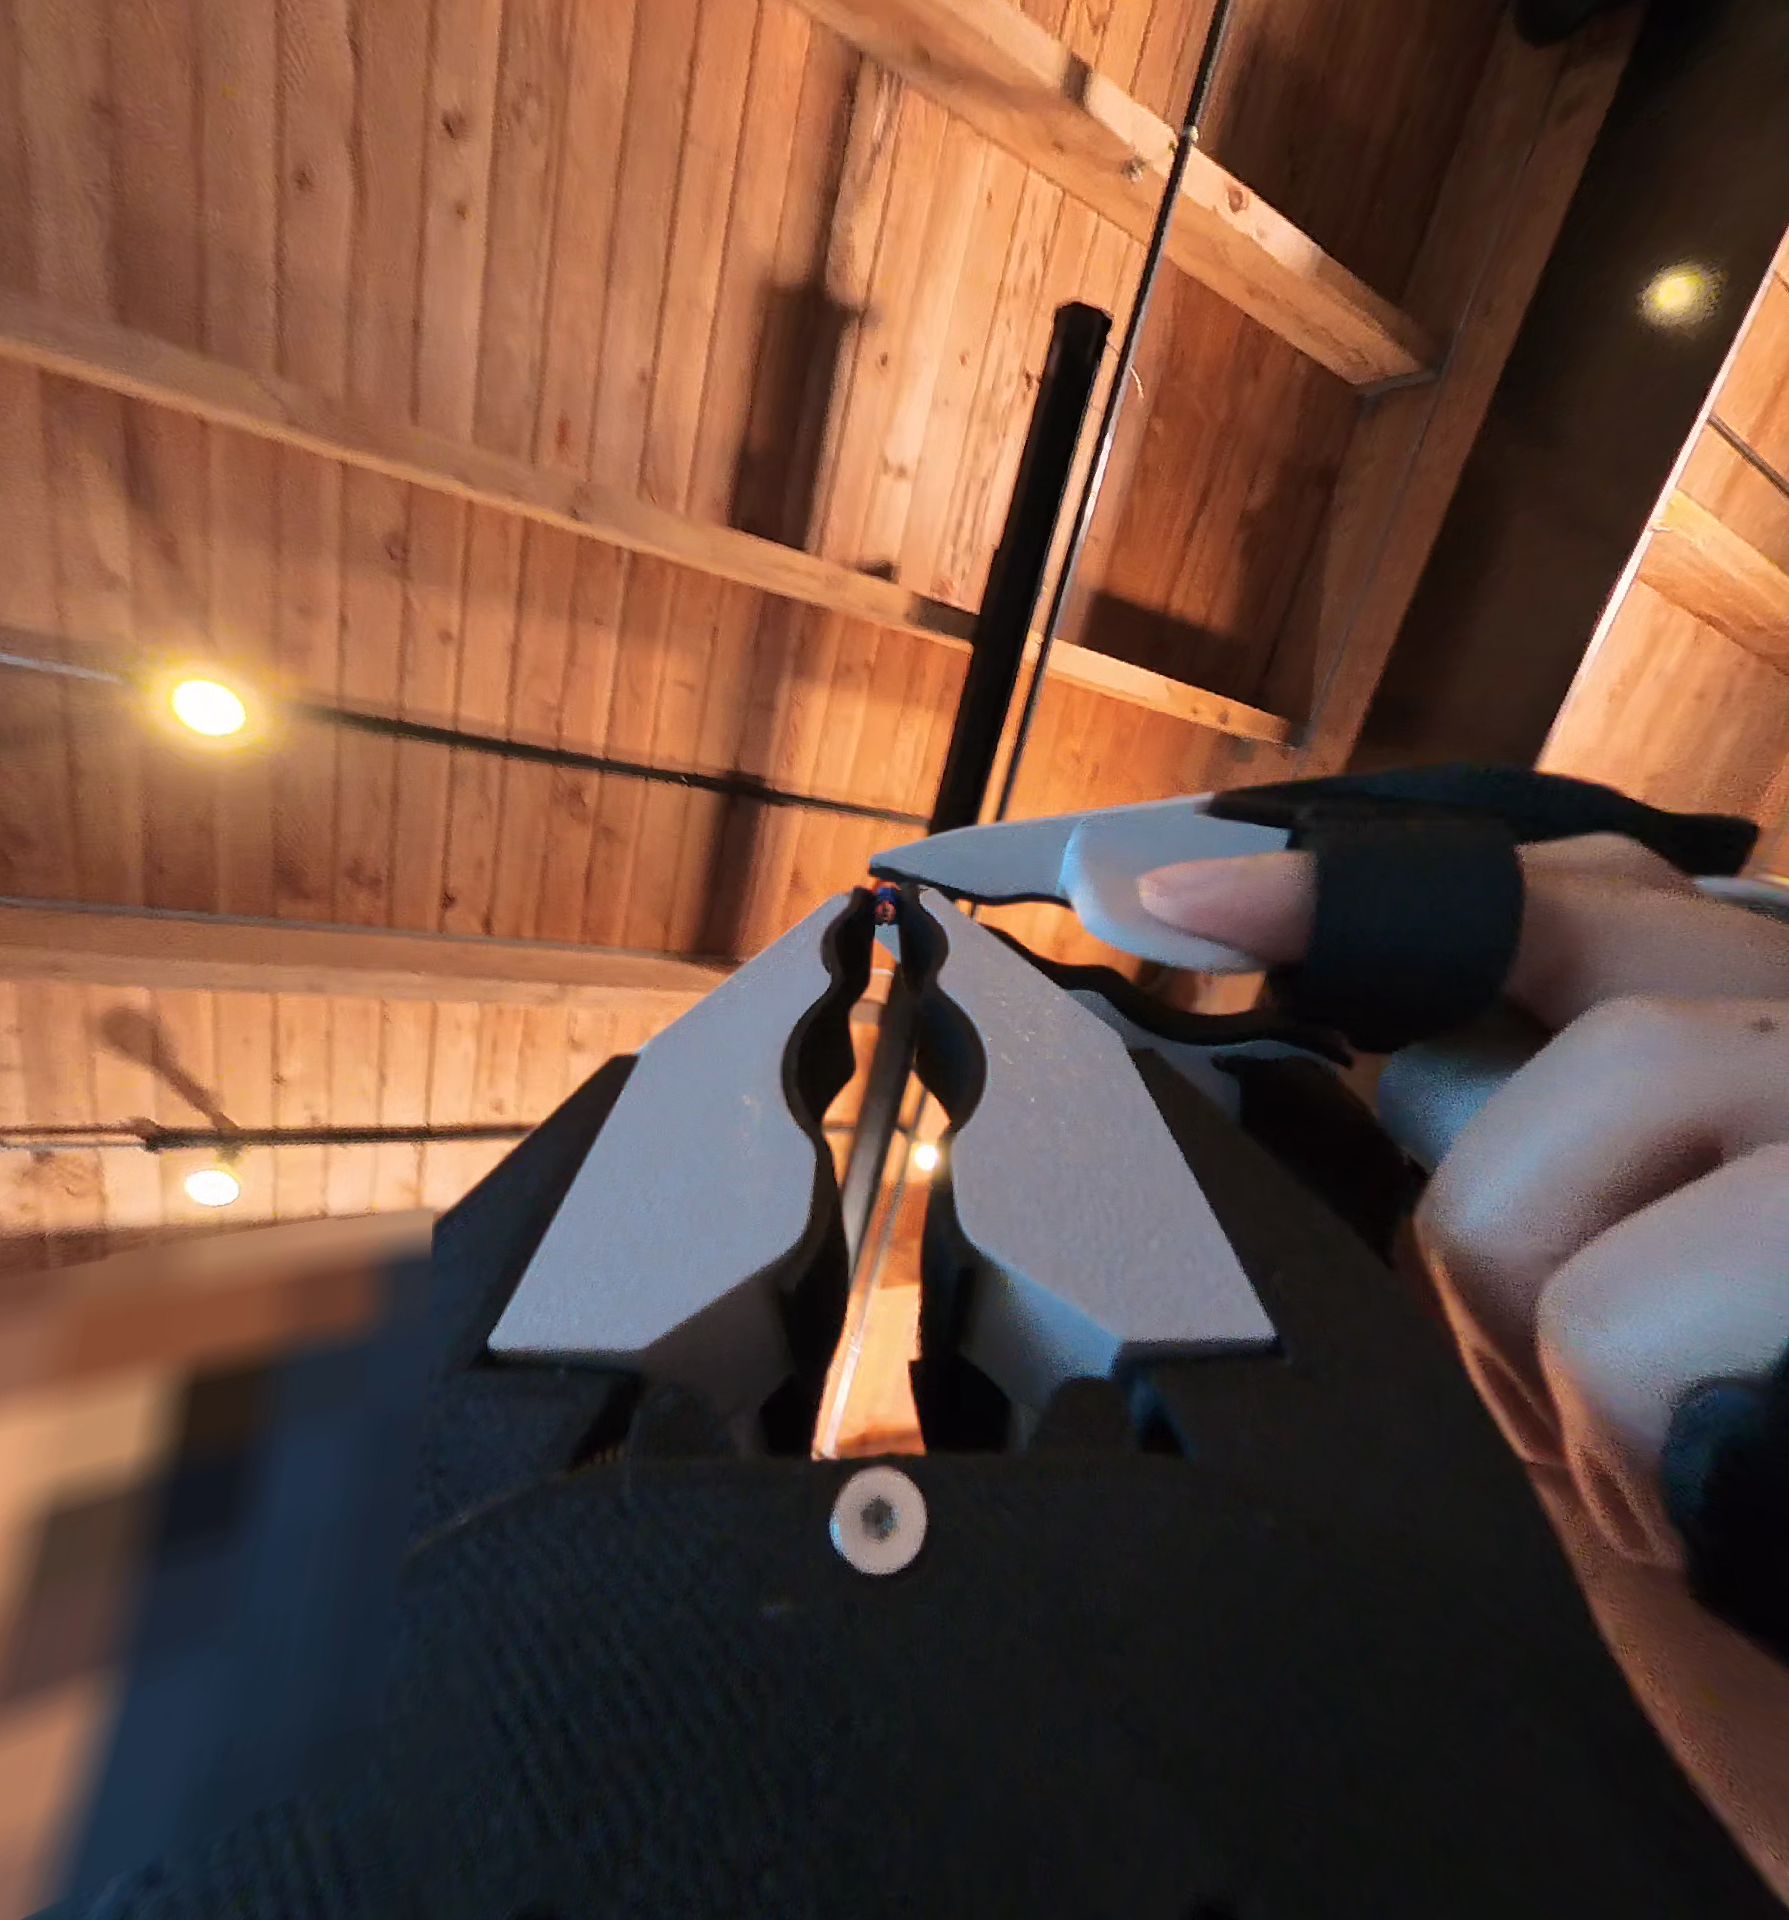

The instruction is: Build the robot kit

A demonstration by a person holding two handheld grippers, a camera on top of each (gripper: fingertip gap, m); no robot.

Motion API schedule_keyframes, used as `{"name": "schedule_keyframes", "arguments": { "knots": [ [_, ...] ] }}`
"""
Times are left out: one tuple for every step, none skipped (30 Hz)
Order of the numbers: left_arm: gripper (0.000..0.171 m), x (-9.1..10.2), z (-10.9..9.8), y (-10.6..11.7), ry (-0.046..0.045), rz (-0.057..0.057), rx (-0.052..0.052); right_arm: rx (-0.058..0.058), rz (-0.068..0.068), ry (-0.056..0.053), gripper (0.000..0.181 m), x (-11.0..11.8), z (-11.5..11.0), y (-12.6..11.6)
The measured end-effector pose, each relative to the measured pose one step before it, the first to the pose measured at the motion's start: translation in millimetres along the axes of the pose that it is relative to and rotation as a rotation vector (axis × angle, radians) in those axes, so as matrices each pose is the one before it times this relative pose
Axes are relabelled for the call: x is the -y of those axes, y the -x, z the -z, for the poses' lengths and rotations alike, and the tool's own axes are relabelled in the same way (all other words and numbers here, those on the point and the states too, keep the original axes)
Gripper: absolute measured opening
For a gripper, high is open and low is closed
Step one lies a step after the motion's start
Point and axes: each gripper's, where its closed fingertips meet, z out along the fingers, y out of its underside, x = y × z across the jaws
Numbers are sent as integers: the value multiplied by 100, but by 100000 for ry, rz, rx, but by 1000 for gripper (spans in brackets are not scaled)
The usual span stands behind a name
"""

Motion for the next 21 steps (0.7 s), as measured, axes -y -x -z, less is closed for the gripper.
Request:
{"name": "schedule_keyframes", "arguments": {
  "knots": [
    [5, -5, 32, -71, -635, 427, -757, 1901, -2536, -2264, 3, 21, 86, 17],
    [5, 22, 32, -109, -496, 1304, -1430, 824, -1304, -1257, 3, -38, 52, 13],
    [5, 78, 33, -114, -611, 891, -1398, -490, 211, 124, 3, -131, -12, -33],
    [5, 14, -8, -53, 32, 102, -538, -363, 146, 484, 3, -93, -26, -7],
    [5, -70, -4, 29, 583, -801, 428, 285, -541, -101, 3, 20, 18, 9],
    [5, -108, 12, 38, 842, -1071, 489, 263, -159, -898, 3, 125, 65, 8],
    [5, -50, 18, 23, 673, -1098, 212, -287, 960, -491, 2, 62, 55, -4],
    [5, -3, 22, -29, 489, -1408, 162, -585, 1106, 97, 2, -13, 5, -8],
    [5, -23, -17, -27, 749, -1509, 427, -135, -97, 223, 3, -44, 1, -1],
    [5, -103, -34, 33, 1387, -1402, 904, 319, -146, -198, 3, 29, 10, 35],
    [4, -43, -8, -4, 915, -1889, 740, 100, 1342, -59, 2, 46, 29, 42],
    [5, 47, 25, -46, 318, -1917, 347, -430, 1865, 776, 3, -71, -9, -14],
    [5, 10, 13, -30, 575, -1566, 380, -406, 1695, 627, 3, -63, -11, -16],
    [5, -1, -26, -21, 517, -1356, 569, -27, 1406, 69, 3, -23, -1, 28],
    [4, 24, -46, -46, 107, -1006, 564, 204, 1328, 476, 3, -95, -23, 20],
    [4, 66, -32, -83, -234, -954, 218, 269, 1578, 785, 3, -138, -34, 36],
    [4, 47, -34, -83, -291, -796, 224, -20, 2716, 438, 3, -93, -32, 47],
    [4, 63, -50, -104, -393, -479, -63, -115, 3183, 821, 2, -113, -33, 69],
    [4, 35, -39, -66, -95, -257, 20, -197, 3332, 1011, 3, -79, -40, 84],
    [4, -28, -44, -18, 255, -580, 320, -268, 3500, 883, 3, -30, -30, 79],
    [4, -91, -62, 4, 569, -940, 620, 4, 2748, 236, 3, 54, 12, 92]
  ]
}}
